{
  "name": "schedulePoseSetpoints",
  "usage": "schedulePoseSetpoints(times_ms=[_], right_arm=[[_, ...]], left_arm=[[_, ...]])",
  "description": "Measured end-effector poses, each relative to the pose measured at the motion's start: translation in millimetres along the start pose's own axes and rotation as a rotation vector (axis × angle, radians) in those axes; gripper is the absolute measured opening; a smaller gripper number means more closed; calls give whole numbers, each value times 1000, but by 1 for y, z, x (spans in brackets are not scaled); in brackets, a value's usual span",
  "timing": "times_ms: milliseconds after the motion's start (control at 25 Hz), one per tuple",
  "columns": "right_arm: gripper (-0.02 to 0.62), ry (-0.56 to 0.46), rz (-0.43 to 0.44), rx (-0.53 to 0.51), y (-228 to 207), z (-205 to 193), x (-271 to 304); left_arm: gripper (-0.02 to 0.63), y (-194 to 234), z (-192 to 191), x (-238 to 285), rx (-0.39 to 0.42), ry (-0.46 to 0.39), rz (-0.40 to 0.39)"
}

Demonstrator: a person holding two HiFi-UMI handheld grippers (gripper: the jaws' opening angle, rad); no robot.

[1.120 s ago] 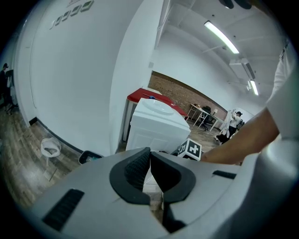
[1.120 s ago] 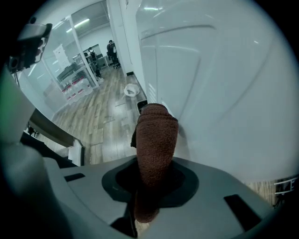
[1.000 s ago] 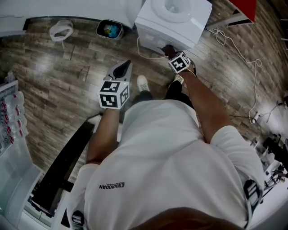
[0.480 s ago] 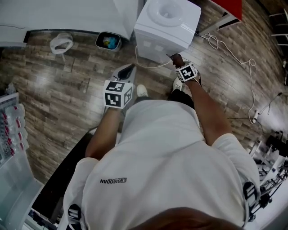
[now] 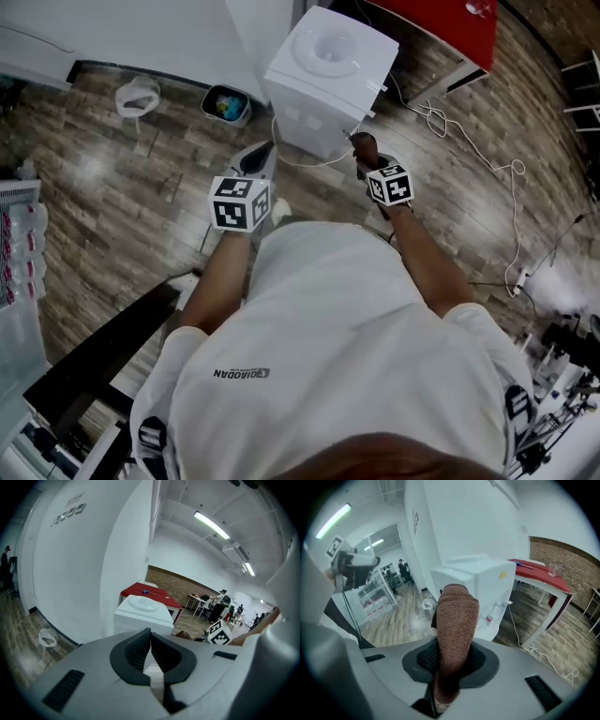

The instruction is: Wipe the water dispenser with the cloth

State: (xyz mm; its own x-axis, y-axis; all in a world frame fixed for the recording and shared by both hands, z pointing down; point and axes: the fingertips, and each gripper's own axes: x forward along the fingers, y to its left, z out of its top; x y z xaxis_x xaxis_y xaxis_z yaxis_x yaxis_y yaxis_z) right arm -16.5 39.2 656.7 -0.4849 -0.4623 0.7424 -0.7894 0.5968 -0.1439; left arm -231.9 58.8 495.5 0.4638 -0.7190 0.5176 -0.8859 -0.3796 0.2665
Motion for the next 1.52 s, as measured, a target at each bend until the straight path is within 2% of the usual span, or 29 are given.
schedulePoseSetpoints(times_ms=[200,360,600,840,1120,1320,1520], right_arm=[[74,-226,87,103,-21,31,-81],[74,-341,124,164,-48,34,-145],[74,-406,152,160,-81,23,-218],[75,-442,167,144,-98,21,-251],[74,-412,237,135,-118,46,-228],[74,-361,347,48,-117,95,-189],[74,-260,463,-56,-106,136,-144]], left_arm=[[2,-63,12,18,-1,-46,8],[1,-109,21,32,5,-86,24],[0,-176,18,54,-18,-99,15],[1,-223,14,68,31,-48,-4],[1,-216,25,92,21,-47,39],[2,-181,39,113,-49,-95,138],[2,-146,58,129,-103,-141,241]])
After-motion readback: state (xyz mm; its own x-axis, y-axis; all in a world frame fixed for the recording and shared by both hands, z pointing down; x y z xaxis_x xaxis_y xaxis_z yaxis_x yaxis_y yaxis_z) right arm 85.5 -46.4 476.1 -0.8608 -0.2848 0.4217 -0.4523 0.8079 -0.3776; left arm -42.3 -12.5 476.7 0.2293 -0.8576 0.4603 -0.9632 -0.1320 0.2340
